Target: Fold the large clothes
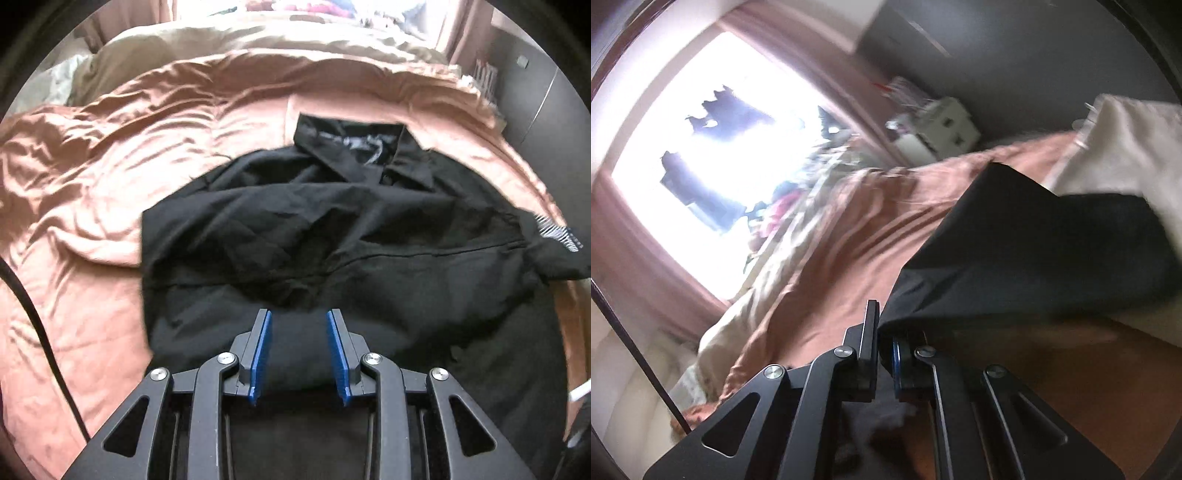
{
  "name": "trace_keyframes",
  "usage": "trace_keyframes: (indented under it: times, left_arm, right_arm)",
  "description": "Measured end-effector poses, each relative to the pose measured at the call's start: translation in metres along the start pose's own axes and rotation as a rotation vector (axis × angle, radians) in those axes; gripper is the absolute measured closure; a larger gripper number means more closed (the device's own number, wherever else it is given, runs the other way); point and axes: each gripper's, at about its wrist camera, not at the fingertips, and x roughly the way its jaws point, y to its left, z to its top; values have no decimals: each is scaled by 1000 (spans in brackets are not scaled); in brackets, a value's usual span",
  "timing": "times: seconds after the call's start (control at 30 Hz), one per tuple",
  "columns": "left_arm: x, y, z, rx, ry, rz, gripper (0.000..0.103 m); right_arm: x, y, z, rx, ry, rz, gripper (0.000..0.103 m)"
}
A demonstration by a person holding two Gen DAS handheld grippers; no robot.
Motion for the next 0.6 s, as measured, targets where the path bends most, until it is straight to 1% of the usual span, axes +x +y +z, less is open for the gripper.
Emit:
trace_keyframes:
  times: [0.07,0.2,0.27,0.37,0.5,0.6]
  left_arm:
    - [-20,6,-8,-31,-26,-21,70]
    - [-51,17,-25,-90,-78,-44,70]
    - [-64,22,-35,-121,-112,-31,70]
    - [-80,34,-50,-199,-139,-72,70]
    - [-87,47,-63,-257,-161,-70,70]
    - [-83,57,-69,-284,-157,-73,70]
  right_arm:
    - [-4,14,-6,-27,8,42,100]
    - [-9,56,-25,-98,47,136,100]
    - [-10,70,-34,-122,69,169,100]
    - [-6,90,-48,-159,108,215,101]
    - [13,115,-66,-222,181,255,101]
    - [43,126,-72,-269,244,256,101]
